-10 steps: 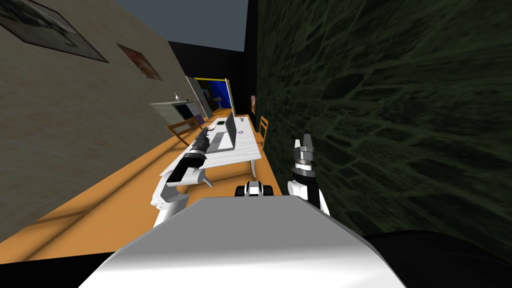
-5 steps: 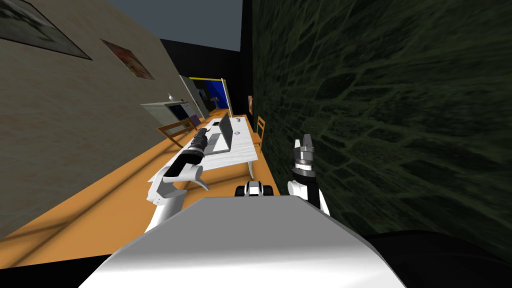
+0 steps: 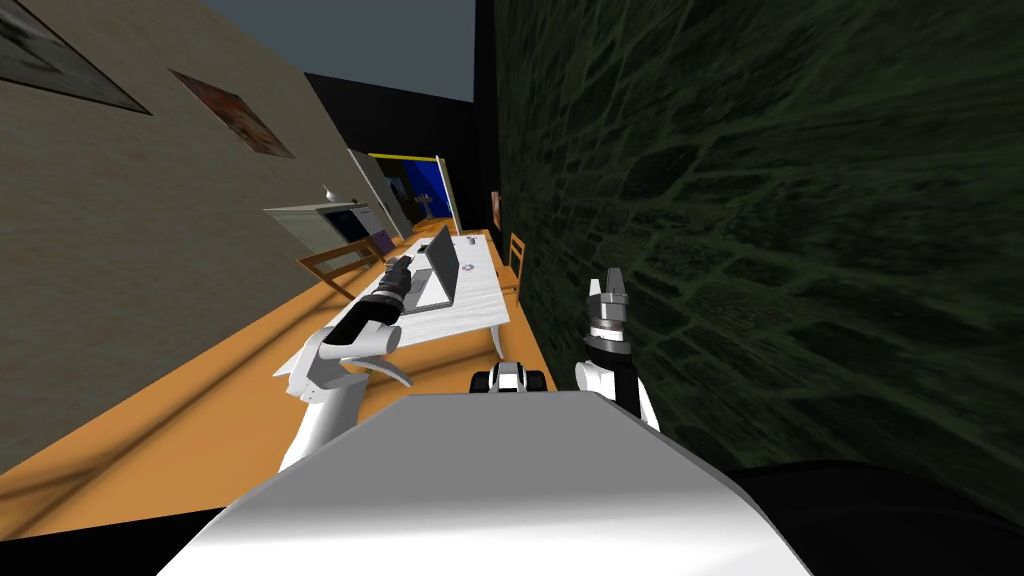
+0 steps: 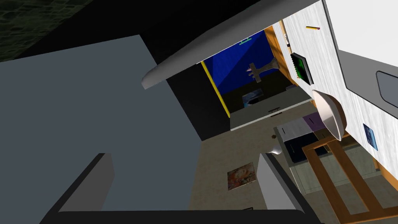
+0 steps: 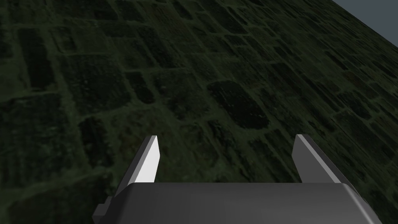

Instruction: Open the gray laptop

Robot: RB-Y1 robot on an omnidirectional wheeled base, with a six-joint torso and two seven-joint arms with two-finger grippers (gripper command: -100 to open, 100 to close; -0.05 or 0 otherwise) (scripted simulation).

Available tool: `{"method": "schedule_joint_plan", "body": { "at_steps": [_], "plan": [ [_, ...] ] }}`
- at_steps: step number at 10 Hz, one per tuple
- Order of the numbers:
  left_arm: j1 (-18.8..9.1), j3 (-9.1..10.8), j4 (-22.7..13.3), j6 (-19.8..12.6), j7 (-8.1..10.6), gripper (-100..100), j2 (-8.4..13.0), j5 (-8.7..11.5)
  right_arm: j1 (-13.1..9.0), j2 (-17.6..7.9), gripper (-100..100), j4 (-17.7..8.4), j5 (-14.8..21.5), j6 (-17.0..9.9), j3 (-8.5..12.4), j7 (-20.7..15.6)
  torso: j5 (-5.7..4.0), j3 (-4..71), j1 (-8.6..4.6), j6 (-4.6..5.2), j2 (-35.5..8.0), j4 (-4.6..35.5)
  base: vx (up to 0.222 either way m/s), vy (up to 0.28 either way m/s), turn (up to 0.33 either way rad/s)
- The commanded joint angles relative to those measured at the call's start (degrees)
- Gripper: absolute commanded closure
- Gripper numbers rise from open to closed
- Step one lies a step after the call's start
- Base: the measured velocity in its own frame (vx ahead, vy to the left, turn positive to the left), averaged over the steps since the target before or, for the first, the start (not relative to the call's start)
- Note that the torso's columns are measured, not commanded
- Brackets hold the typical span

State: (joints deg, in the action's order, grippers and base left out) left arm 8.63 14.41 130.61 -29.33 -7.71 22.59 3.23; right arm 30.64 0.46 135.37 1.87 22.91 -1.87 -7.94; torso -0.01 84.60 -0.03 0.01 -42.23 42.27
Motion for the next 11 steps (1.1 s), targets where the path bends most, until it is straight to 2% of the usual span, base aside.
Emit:
{"method": "schedule_joint_plan", "body": {
  "at_steps": [1, 2, 3, 8, 11],
  "plan": [
    [-1.68, 0.85, -0.61, -4.22, 0.03, -100, 1.39, -0.04, 0.00, 0.00, 0, 0.00, 0.00, 0.00, 0.00, 0.00, 0.01, -0.02, 0.04, -0.03, -0.04, 0.01, 0.024, -0.048, -0.042],
    [-2.50, 1.38, -0.92, -5.75, 0.06, -100, 2.25, -0.02, 0.00, 0.00, 0, 0.00, 0.00, 0.00, 0.00, 0.00, 0.01, -0.05, 0.02, 0.00, -0.08, 0.02, 0.035, -0.065, -0.078],
    [-2.50, 1.38, -0.92, -6.27, 0.06, -100, 2.25, -0.02, 0.00, 0.00, 0, 0.00, 0.00, 0.00, 0.00, 0.00, -0.01, -0.04, -0.03, -0.01, -0.06, 0.02, 0.037, -0.043, -0.031],
    [-5.90, 3.60, -2.00, -14.70, 0.17, -100, 5.68, 0.06, 0.00, 0.00, 0, 0.00, 0.00, 0.00, 0.00, 0.00, -0.01, -0.04, -0.05, -0.01, -0.06, 0.02, 0.045, -0.049, -0.062],
    [-7.18, 4.44, -2.41, -17.87, 0.20, -100, 6.73, 0.09, 0.00, 0.00, 0, 0.00, 0.00, 0.00, 0.00, 0.00, 0.02, -0.05, 0.08, -0.02, -0.08, 0.02, 0.037, -0.043, -0.048]
  ]
}}
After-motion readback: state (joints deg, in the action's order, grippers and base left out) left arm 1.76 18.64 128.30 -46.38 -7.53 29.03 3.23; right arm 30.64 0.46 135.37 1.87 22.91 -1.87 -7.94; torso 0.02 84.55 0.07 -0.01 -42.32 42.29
